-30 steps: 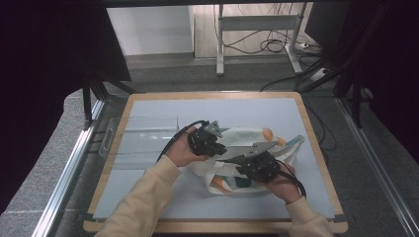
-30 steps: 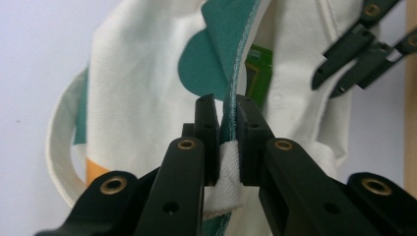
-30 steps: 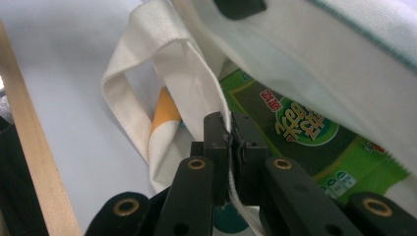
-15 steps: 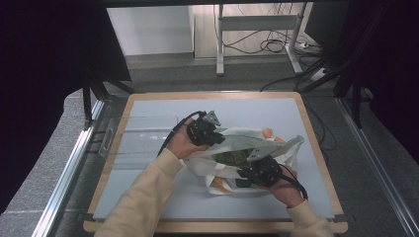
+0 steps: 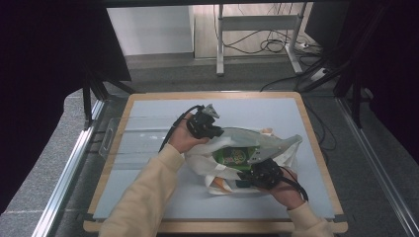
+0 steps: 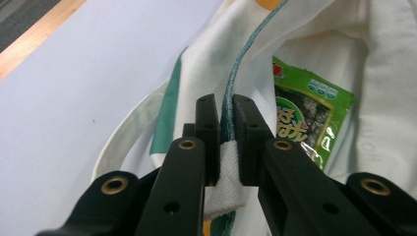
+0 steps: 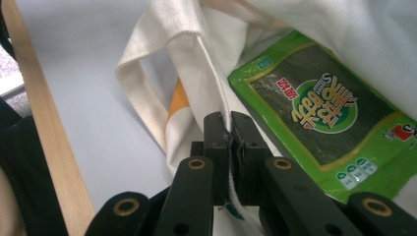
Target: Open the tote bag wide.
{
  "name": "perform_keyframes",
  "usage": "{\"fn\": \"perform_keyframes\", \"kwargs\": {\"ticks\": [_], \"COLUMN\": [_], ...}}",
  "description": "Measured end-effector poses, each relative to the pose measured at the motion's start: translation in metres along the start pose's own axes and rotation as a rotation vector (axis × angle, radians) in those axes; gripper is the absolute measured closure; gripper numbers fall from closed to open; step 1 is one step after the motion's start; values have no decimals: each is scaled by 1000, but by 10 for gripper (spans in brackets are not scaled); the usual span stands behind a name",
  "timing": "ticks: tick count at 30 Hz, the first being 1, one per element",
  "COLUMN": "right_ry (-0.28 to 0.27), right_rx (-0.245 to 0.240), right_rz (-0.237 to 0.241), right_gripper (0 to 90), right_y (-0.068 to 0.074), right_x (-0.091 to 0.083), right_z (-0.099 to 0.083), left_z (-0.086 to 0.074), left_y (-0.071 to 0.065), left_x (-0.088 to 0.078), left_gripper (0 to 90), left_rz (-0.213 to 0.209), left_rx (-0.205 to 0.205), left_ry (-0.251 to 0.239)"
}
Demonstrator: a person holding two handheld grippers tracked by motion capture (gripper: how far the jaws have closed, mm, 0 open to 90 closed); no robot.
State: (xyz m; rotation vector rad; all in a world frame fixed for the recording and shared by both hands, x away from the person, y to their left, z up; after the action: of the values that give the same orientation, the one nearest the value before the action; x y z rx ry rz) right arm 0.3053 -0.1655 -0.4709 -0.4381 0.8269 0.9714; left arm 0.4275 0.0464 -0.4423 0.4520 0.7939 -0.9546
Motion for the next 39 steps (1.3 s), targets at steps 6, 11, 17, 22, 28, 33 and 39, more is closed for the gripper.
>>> {"fn": "perform_keyframes", "kwargs": {"ticks": [6, 11, 17, 22, 28, 33, 39], "right_ry": [-2, 0, 8, 23, 28, 21, 22], "right_rx": [-6, -1, 9, 12, 18, 17, 10], "right_rz": [17, 43, 52, 56, 53, 58, 53], "right_gripper": [848, 848, 847, 847, 846, 846, 843], "right_y": [3, 5, 9, 11, 15, 13, 14], "right_x": [0, 2, 3, 6, 12, 13, 13], "right_z": [-6, -12, -19, -27, -36, -37, -36], "left_z": [2, 1, 4, 7, 7, 5, 2], "left_y": [10, 17, 22, 29, 37, 42, 41], "left_x": [6, 12, 17, 22, 31, 38, 35], "left_gripper": [832, 832, 833, 833, 832, 830, 826], "left_rz": [31, 54, 80, 92, 97, 95, 75], "left_rx": [-33, -58, -85, -105, -135, -159, -156], "left_ry": [-2, 1, -4, -4, 17, 22, 14]}}
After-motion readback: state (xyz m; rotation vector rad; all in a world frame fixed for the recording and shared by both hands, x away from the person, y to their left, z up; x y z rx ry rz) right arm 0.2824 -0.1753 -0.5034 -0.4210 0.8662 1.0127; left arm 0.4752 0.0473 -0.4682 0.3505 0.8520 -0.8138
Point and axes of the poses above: each handheld gripper's, and its own axes: x roughly forward along the jaws, z roughly out of its top, y roughly to its left, the point moved 2 cm from there along x, roughly forward along the jaws, and after that the axes turned 4 degrees about y, right-handed, at the moved point
